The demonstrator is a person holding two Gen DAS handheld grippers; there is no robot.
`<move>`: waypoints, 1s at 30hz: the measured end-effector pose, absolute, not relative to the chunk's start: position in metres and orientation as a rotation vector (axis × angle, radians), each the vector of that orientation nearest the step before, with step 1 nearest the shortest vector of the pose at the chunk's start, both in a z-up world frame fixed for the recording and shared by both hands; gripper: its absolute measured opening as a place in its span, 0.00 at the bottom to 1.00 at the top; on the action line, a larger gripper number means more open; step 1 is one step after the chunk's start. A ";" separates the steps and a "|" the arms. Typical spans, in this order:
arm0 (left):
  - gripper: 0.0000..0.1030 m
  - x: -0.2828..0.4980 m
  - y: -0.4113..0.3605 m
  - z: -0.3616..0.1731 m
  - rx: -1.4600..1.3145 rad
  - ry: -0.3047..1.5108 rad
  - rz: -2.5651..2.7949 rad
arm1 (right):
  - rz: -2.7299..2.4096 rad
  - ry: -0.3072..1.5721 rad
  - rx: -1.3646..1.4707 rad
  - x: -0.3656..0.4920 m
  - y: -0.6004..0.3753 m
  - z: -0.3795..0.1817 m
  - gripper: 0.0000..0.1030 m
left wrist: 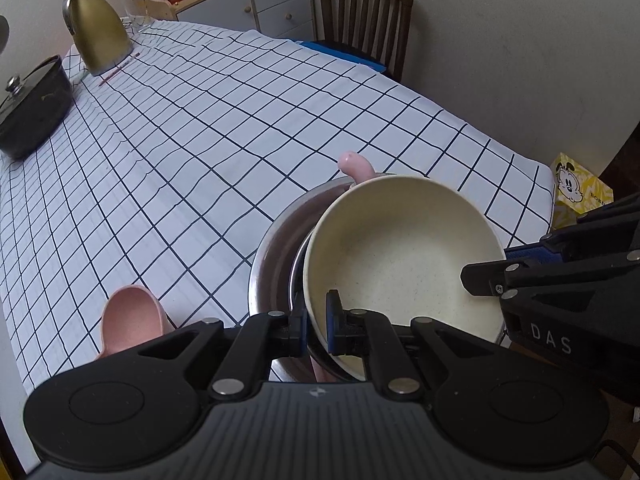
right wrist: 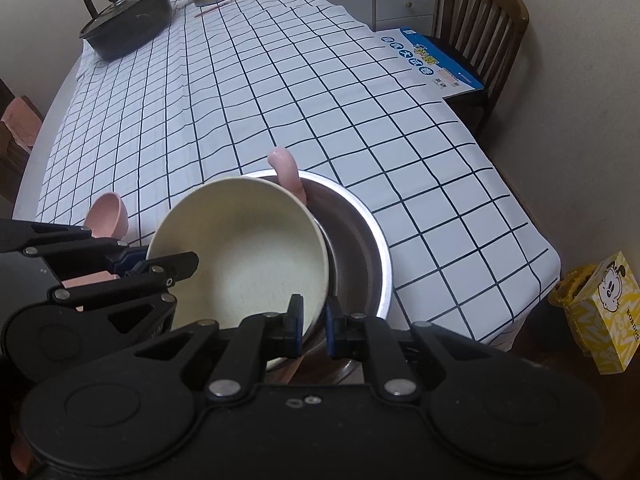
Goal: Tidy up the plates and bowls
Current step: 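Carry the cream bowl and lower it into the pink-handled bowl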
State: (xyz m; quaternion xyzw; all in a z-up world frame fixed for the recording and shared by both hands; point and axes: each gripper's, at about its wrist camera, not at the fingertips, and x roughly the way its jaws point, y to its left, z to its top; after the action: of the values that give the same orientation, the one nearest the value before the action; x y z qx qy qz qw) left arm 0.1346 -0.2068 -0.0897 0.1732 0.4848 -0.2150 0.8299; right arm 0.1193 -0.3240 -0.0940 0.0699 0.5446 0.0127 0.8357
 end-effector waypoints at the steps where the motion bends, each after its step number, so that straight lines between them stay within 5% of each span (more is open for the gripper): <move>1: 0.07 0.134 -0.207 -0.090 0.372 1.027 -0.457 | 0.026 1.154 0.146 0.119 -0.324 -0.094 0.11; 14: 0.08 0.142 -0.203 -0.092 0.328 1.061 -0.469 | 0.019 1.156 0.153 0.119 -0.325 -0.096 0.13; 30: 0.16 0.135 -0.189 -0.076 0.268 1.037 -0.493 | 0.064 1.136 0.173 0.113 -0.326 -0.086 0.32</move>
State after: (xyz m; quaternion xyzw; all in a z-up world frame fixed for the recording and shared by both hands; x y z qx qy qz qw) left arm 0.1347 -0.1892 -0.0757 0.1263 0.4891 -0.2324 0.8312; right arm 0.1129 -0.3260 -0.0864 0.0819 0.5372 0.0302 0.8389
